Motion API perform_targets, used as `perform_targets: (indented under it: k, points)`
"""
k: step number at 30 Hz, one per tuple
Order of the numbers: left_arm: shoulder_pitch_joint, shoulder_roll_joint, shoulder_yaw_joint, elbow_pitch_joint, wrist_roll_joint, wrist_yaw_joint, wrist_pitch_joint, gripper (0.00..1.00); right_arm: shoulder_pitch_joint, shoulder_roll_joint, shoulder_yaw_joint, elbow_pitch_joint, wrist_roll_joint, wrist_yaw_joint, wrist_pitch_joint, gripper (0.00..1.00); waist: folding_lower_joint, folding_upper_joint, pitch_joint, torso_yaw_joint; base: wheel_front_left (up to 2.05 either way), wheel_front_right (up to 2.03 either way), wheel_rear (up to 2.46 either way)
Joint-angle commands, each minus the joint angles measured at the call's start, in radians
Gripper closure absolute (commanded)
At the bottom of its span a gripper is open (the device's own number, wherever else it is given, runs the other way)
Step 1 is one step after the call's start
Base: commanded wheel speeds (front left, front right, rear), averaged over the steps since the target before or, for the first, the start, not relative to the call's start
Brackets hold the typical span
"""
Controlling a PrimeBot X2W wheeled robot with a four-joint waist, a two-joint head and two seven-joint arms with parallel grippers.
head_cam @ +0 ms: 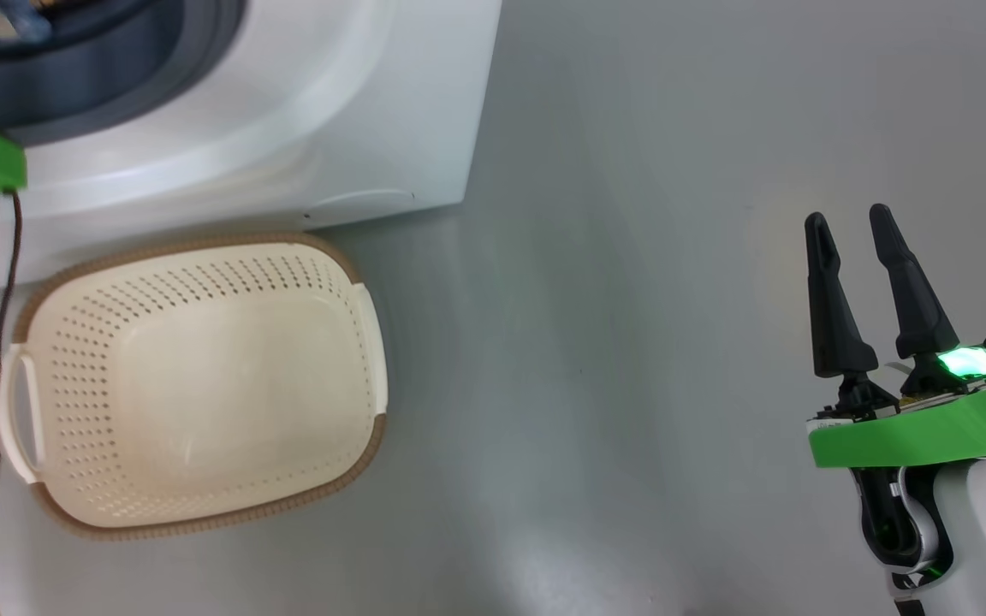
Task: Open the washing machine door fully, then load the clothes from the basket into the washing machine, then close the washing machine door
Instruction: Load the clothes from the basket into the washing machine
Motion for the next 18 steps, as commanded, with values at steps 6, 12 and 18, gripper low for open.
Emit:
perform_targets:
  k: [6,12,18]
  points:
    - [0.183,0.005,0.154,-0.168,0.072,0.003,-0.006,0.00,0.046,-0.043,0.013,-0.005,0.001,0.006,-0.008,0.00,0.0000,0.0000,-0.095,0.028,0.00,0.00,0.00]
    - [0.331,-0.059,0.255,-0.275,0.145,0.002,-0.006,0.00,0.064,-0.069,0.012,0.010,0.001,0.006,-0.008,0.00,0.0000,0.0000,-0.159,0.049,0.00,0.00,0.00]
    - [0.488,-0.128,0.329,-0.379,0.232,0.001,-0.006,0.00,0.106,-0.093,0.005,0.028,0.007,0.006,-0.008,0.00,0.0000,0.0000,-0.240,0.075,0.00,0.00,0.00]
